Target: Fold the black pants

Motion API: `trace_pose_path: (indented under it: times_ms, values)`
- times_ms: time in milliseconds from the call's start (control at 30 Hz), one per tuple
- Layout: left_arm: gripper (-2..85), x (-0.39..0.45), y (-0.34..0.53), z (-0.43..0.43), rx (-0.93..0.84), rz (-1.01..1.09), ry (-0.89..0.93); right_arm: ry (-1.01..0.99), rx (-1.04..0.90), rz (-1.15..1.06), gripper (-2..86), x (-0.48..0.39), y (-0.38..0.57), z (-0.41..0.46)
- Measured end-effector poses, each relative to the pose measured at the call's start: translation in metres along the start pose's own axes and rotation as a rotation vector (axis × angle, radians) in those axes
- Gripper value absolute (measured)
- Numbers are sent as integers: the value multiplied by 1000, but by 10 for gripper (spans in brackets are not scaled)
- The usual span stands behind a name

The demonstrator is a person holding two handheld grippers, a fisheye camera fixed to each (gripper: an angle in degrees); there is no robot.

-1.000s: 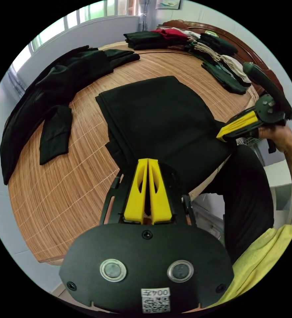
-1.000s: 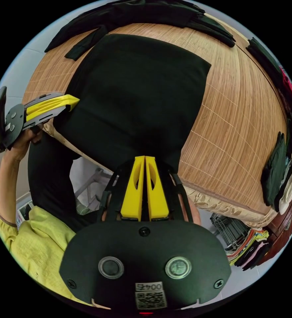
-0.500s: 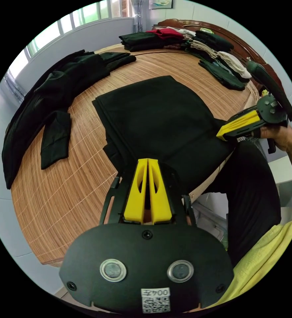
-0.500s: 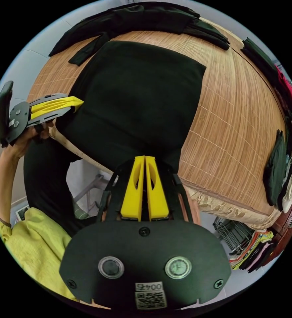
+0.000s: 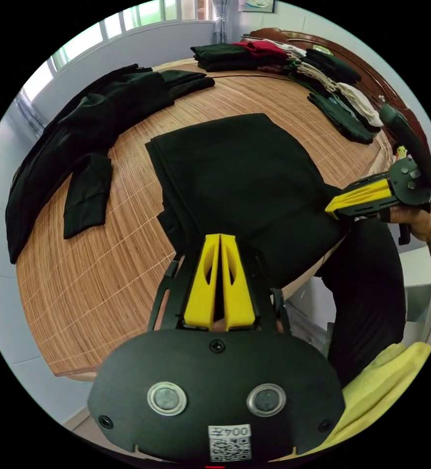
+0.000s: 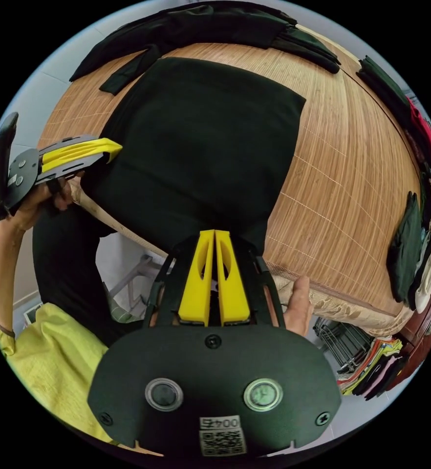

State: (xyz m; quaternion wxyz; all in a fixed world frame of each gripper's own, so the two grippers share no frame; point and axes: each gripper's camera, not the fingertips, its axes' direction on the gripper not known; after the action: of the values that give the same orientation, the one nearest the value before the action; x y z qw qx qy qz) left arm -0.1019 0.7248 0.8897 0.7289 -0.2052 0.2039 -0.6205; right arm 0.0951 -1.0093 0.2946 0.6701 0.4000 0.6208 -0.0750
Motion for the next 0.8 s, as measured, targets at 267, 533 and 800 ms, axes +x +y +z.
trace_pose_path:
  times_ms: [267,533,800]
  values:
    - [76,-50,12,-48,-15,-36,139,-82,49,40,29,4,7,2]
    - [124,-93,63,-45,-20,-36,226,-128,34,-13,117,-5,8,-6]
    - [133,-84,77,-33,-2,58,254,-76,173,-47,134,-27,31,-26]
